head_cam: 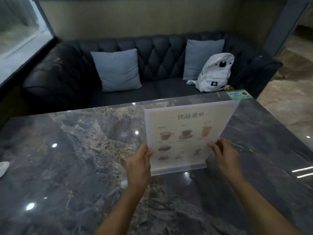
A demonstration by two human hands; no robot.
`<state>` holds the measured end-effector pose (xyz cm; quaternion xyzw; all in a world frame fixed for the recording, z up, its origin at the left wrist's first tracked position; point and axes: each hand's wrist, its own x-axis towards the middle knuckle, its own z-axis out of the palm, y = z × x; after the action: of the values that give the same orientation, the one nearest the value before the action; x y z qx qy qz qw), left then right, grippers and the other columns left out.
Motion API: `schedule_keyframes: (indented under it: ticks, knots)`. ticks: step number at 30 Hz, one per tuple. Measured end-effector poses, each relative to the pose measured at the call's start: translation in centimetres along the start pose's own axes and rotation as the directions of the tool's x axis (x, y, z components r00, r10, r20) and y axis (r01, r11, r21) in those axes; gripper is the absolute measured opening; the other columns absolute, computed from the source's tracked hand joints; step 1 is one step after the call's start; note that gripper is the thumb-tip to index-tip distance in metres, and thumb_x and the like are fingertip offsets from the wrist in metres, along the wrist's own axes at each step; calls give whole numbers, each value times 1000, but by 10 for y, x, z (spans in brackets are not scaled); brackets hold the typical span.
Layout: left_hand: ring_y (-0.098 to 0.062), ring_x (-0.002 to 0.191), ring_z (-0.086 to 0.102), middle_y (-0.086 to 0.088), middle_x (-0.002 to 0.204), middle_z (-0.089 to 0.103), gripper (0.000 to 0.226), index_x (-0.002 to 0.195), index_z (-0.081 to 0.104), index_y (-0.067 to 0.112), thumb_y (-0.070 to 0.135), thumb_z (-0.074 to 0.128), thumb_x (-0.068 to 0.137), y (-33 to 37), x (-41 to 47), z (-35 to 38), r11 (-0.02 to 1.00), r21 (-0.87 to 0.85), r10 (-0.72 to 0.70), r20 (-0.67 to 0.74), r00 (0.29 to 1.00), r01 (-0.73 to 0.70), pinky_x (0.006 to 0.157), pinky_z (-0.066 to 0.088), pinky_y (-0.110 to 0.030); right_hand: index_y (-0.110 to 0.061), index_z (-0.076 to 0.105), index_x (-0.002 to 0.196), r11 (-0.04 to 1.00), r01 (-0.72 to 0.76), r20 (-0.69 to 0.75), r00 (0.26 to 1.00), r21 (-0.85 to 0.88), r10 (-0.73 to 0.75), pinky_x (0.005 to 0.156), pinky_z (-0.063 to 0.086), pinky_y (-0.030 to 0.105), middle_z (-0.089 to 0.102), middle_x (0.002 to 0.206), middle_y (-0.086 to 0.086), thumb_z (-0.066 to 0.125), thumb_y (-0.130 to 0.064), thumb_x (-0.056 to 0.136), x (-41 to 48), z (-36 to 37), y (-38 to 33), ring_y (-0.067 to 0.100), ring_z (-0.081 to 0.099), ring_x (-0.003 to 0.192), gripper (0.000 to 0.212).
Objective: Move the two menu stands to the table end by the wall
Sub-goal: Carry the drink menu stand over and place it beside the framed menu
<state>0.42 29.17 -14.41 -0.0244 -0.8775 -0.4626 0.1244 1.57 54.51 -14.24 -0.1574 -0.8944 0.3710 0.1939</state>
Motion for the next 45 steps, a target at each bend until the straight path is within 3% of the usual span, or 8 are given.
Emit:
schedule_keyframes:
  ticks: [10,13,19,25,29,37,41,45]
  knots:
    - [-34,69,61,-16,75,69,8,80,56,5,9,55,86,-46,0,-106,984,56,-150,-254,955,169,63,49,-48,-7,58,82,981,152,200,964,119,-174,57,44,35,67,85,18,61,-19,83,1,89,-101,25,56,67,13]
    - [-37,74,61,-19,78,69,5,82,58,5,8,55,85,-69,-4,-143,967,80,-203,-334,921,242,67,49,-49,-14,56,84,972,156,290,935,177,-203,65,51,43,66,88,12,57,-25,86,-11,122,-137,29,61,75,12]
    - [-31,75,62,-11,81,70,10,89,60,18,12,53,86,-115,-21,-220,935,66,-285,-449,847,350,67,51,-47,-20,52,81,941,229,379,871,250,-313,55,40,26,66,90,7,56,-23,87,-45,189,-209,18,56,69,8]
    - [-30,76,62,-10,82,71,10,86,58,18,11,51,87,-160,-40,-294,903,119,-286,-549,785,413,63,53,-47,-4,58,92,917,294,425,818,269,-387,69,51,44,67,94,19,56,-17,87,-89,249,-277,32,60,79,14]
    - [-31,75,64,-11,85,73,10,88,59,16,9,53,87,-185,-51,-338,891,134,-277,-598,752,434,64,54,-47,-4,60,91,896,349,416,797,275,-438,68,44,37,66,95,19,58,-16,85,-117,286,-315,30,58,81,14]
    - [-19,59,55,-13,76,70,7,87,59,15,8,57,85,-223,-65,-392,838,150,-311,-657,686,524,52,44,-35,-19,56,85,915,206,556,740,347,-378,58,45,28,61,82,0,59,-28,83,-145,354,-369,15,57,70,10]
    - [-23,67,62,-10,82,70,9,84,59,18,11,56,87,-238,-68,-406,836,69,-380,-643,665,544,59,54,-44,-16,60,86,884,90,584,719,459,-377,48,42,7,62,78,-6,64,-21,81,-154,373,-386,2,58,70,8]
    - [-17,66,61,-2,79,69,17,77,56,25,11,55,87,-245,-66,-411,843,-2,-415,-637,649,538,58,55,-44,-11,60,95,848,35,597,694,528,-401,49,42,3,62,82,-2,64,-18,81,-158,385,-402,2,57,72,16]
